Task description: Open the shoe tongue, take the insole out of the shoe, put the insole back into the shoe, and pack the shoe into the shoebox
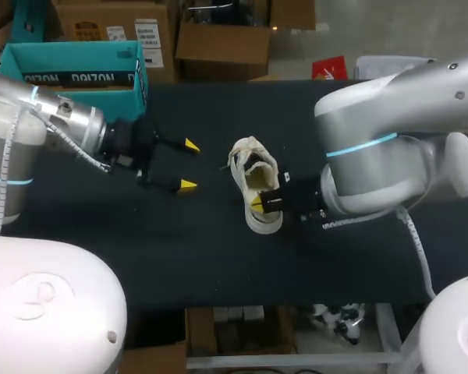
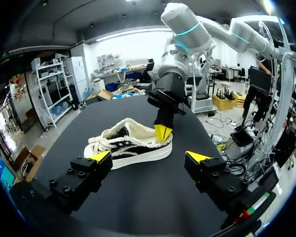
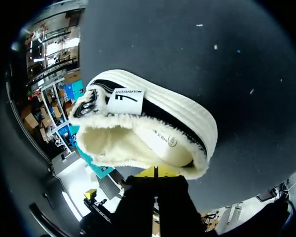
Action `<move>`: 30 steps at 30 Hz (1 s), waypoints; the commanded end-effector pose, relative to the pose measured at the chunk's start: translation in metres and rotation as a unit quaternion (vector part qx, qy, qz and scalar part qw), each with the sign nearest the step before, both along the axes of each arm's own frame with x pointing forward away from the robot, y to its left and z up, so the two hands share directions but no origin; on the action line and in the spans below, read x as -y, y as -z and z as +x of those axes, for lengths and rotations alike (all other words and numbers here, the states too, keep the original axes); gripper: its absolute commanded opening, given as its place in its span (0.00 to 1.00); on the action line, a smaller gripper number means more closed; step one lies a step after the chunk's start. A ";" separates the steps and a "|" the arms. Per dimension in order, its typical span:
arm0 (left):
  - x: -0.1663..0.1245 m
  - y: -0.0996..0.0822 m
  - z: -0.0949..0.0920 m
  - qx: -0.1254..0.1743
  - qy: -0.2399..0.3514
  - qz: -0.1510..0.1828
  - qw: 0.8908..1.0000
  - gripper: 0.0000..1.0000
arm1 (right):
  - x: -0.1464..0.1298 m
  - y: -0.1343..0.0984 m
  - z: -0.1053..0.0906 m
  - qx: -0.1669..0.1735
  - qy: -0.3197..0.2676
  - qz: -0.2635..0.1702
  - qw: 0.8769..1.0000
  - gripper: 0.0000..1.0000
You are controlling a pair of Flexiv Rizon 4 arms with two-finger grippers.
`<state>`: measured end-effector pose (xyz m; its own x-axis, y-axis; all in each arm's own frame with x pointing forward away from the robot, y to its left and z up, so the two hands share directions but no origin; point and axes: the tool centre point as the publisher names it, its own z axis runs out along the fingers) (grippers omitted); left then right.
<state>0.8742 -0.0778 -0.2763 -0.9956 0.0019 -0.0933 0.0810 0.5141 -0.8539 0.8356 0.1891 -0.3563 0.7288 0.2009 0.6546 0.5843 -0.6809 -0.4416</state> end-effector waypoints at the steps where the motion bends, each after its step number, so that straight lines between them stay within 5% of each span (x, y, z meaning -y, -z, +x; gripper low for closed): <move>1: 0.008 0.000 -0.002 -0.048 -0.014 0.070 0.996 1.00 | 0.029 -0.019 -0.011 0.002 -0.017 0.006 1.000 0.00; 8: -0.002 0.009 -0.004 -0.107 -0.025 0.170 0.979 1.00 | 0.049 -0.033 -0.014 0.011 -0.084 0.025 0.996 0.00; 9: -0.002 0.009 -0.004 -0.107 -0.025 0.170 0.979 1.00 | 0.052 -0.038 -0.015 0.011 -0.093 0.034 0.995 0.12; 10: -0.002 0.009 -0.004 -0.107 -0.025 0.170 0.979 1.00 | 0.056 -0.045 -0.016 0.016 -0.103 0.049 0.993 0.49; 11: -0.002 0.009 -0.004 -0.107 -0.025 0.170 0.979 1.00 | 0.056 -0.045 -0.016 0.016 -0.103 0.049 0.993 1.00; 21: -0.002 0.009 -0.004 -0.107 -0.025 0.170 0.979 1.00 | 0.056 -0.045 -0.016 0.016 -0.103 0.049 0.993 1.00; 30: 0.033 0.012 -0.018 -0.133 -0.185 0.185 0.956 1.00 | 0.080 -0.045 -0.006 0.036 -0.200 0.038 0.979 1.00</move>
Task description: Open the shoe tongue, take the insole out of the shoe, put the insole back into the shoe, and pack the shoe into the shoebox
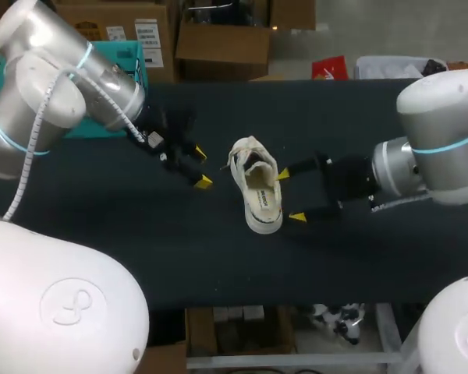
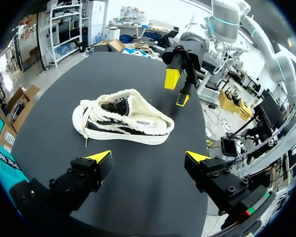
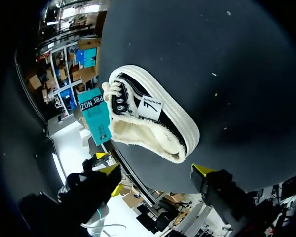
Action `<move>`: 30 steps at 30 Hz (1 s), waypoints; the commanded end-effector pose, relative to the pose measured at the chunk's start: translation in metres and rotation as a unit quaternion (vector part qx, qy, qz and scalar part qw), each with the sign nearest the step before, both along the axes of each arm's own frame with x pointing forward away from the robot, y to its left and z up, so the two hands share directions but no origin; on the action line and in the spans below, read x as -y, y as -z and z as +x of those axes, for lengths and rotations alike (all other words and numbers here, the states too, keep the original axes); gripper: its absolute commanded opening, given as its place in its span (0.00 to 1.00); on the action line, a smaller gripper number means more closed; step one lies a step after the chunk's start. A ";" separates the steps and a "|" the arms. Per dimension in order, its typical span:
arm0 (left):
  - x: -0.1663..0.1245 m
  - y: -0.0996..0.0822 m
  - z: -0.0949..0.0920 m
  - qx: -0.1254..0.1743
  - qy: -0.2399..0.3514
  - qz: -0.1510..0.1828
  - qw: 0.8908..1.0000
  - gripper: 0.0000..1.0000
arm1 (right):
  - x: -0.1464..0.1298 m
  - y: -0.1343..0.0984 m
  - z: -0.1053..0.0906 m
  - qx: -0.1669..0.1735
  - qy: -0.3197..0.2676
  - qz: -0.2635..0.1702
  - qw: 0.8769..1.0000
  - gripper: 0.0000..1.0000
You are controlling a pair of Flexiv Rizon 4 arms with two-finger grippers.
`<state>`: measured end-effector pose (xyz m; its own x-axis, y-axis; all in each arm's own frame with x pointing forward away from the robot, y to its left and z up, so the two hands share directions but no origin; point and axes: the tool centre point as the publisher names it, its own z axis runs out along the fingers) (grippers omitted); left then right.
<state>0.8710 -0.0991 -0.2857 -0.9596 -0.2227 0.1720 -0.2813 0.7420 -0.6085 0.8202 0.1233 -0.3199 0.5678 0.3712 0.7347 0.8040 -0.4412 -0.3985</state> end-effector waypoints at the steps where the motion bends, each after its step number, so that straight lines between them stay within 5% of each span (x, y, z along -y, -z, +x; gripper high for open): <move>1: 0.013 0.004 -0.016 0.025 -0.087 0.046 0.995 1.00 | 0.017 -0.009 0.010 -0.011 -0.062 0.013 0.998 1.00; 7: 0.010 0.006 -0.018 0.006 -0.164 0.069 0.984 1.00 | 0.032 -0.013 0.015 0.001 -0.110 -0.001 0.994 1.00; 15: 0.014 0.017 -0.021 -0.030 -0.228 0.082 0.970 1.00 | 0.054 -0.022 0.016 0.047 -0.205 -0.079 0.975 1.00; 18: 0.019 0.025 -0.020 -0.057 -0.247 0.084 0.964 1.00 | 0.062 -0.024 0.016 0.075 -0.261 -0.115 0.956 1.00; 22: 0.021 0.027 -0.020 -0.064 -0.254 0.086 0.961 1.00 | 0.070 -0.025 0.009 0.084 -0.405 -0.203 0.888 1.00; 30: 0.021 0.027 -0.020 -0.064 -0.254 0.086 0.961 1.00 | 0.070 -0.025 0.009 0.084 -0.405 -0.203 0.888 1.00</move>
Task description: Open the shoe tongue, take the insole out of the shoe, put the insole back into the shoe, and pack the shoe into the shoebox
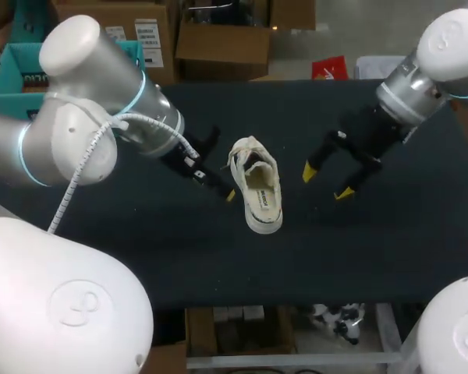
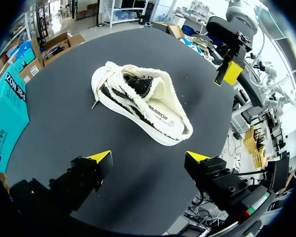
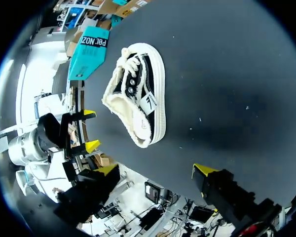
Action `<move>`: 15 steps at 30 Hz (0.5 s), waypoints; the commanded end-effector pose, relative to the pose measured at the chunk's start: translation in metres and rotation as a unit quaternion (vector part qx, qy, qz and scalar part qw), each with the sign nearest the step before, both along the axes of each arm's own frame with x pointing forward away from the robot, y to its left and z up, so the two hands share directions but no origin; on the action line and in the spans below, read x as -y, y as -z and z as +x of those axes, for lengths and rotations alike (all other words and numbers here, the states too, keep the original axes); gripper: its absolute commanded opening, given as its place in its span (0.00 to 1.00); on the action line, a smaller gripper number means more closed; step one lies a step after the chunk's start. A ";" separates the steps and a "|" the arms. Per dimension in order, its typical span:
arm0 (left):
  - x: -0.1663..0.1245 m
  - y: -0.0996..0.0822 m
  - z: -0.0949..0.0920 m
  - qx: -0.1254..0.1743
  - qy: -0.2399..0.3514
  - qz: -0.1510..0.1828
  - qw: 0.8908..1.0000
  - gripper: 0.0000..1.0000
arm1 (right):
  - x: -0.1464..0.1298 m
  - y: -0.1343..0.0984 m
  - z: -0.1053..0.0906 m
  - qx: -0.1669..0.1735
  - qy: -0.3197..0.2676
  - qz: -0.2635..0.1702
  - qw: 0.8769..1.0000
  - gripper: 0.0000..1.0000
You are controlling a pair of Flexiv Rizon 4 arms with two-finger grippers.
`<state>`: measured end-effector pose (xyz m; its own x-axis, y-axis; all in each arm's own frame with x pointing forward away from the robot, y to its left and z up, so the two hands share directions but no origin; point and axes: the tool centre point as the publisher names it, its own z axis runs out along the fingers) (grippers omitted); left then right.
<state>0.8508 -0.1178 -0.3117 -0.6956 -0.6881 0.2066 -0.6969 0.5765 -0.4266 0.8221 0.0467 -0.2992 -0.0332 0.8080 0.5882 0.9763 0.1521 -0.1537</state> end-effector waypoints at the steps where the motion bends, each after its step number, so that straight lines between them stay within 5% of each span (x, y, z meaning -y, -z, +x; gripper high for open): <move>1: 0.002 0.001 0.000 0.001 -0.002 0.003 1.000 1.00 | -0.007 -0.004 0.007 -0.005 -0.049 -0.056 0.997 1.00; 2: 0.002 0.001 0.000 0.001 -0.002 0.003 1.000 1.00 | -0.007 -0.004 0.007 -0.005 -0.049 -0.056 0.997 1.00; 4: 0.017 0.007 0.001 -0.003 -0.094 0.018 0.995 1.00 | -0.007 -0.004 0.007 -0.005 -0.049 -0.056 0.997 1.00; 5: 0.022 0.010 -0.001 -0.002 -0.113 0.028 0.993 1.00 | -0.003 -0.003 0.006 0.033 -0.116 -0.060 0.991 1.00; 10: 0.037 0.013 -0.008 -0.043 -0.218 0.016 0.975 1.00 | 0.024 -0.003 0.000 0.102 -0.140 -0.088 0.981 1.00; 15: 0.042 0.022 -0.006 -0.056 -0.287 0.046 0.955 1.00 | 0.043 -0.006 -0.005 0.163 -0.207 -0.116 0.958 1.00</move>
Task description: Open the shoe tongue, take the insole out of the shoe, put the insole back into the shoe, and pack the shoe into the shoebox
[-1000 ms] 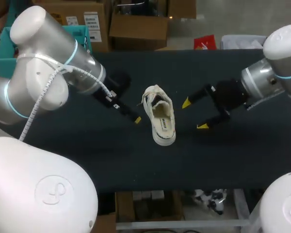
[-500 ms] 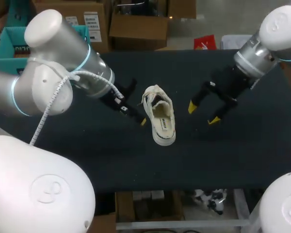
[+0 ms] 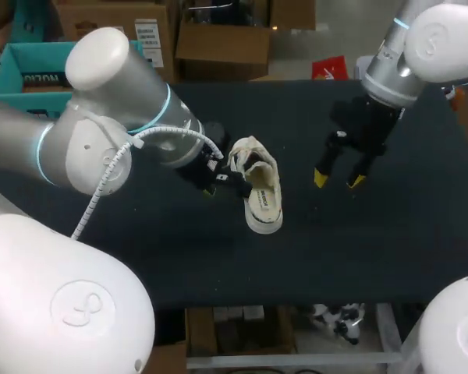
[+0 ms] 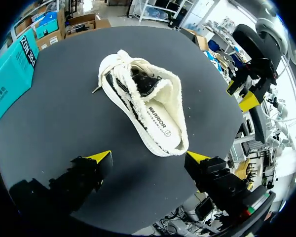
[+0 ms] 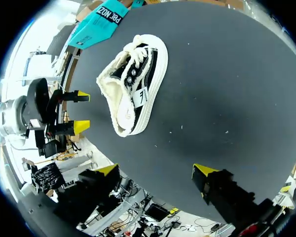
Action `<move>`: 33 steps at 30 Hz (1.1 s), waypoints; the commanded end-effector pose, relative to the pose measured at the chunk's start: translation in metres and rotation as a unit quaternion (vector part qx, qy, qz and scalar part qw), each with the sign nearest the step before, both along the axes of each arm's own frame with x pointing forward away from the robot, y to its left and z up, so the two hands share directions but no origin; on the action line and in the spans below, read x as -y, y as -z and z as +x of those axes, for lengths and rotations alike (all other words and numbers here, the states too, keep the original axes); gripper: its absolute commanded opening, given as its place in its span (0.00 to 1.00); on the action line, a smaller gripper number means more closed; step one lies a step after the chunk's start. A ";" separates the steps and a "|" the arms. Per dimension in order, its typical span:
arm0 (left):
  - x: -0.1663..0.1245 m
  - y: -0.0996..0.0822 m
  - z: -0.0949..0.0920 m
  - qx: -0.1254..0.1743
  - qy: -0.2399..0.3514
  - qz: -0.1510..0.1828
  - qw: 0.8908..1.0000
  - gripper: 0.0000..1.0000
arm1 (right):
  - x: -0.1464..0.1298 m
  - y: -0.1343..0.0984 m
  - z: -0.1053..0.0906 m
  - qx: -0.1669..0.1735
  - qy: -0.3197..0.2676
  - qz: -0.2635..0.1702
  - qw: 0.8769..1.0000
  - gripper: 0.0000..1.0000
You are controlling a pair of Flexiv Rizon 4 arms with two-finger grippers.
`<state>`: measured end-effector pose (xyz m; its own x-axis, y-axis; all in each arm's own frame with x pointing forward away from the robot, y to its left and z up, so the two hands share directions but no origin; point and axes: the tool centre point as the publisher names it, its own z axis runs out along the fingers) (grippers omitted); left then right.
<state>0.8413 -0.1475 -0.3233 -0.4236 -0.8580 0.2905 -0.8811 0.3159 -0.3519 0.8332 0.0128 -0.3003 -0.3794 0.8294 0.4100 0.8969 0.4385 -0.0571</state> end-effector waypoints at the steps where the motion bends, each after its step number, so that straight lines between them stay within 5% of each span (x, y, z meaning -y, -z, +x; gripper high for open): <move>1: 0.012 0.012 0.006 -0.025 -0.144 0.066 0.987 1.00 | 0.012 -0.008 -0.016 0.101 -0.086 -0.033 0.991 1.00; 10: 0.018 0.017 0.039 -0.074 -0.196 0.072 0.975 1.00 | 0.023 -0.002 -0.005 0.154 -0.207 -0.091 0.962 1.00; 16: 0.023 0.023 0.056 -0.080 -0.212 0.081 0.971 1.00 | 0.026 0.002 -0.003 0.168 -0.255 -0.114 0.945 1.00; 20: 0.028 0.029 0.061 -0.082 -0.211 0.085 0.970 0.48 | 0.033 0.007 -0.006 0.190 -0.280 -0.114 0.934 1.00; 23: 0.029 0.034 0.065 -0.083 -0.212 0.087 0.970 0.34 | 0.037 0.009 -0.009 0.195 -0.284 -0.119 0.931 1.00; 26: 0.029 0.038 0.069 -0.081 -0.214 0.091 0.969 0.36 | 0.040 0.010 -0.010 0.202 -0.293 -0.124 0.926 1.00; 30: 0.028 0.038 0.074 -0.076 -0.221 0.092 0.968 0.00 | 0.043 0.010 -0.011 0.207 -0.298 -0.121 0.924 1.00; 33: 0.025 0.035 0.078 -0.073 -0.225 0.087 0.968 0.00 | 0.043 0.010 -0.011 0.207 -0.298 -0.121 0.924 1.00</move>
<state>0.9186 -0.1719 -0.3591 0.0335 -0.9852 0.1683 -0.9807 -0.0648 -0.1844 0.8263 -0.0274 -0.3101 -0.8811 0.4717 -0.0336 0.4689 0.8806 0.0683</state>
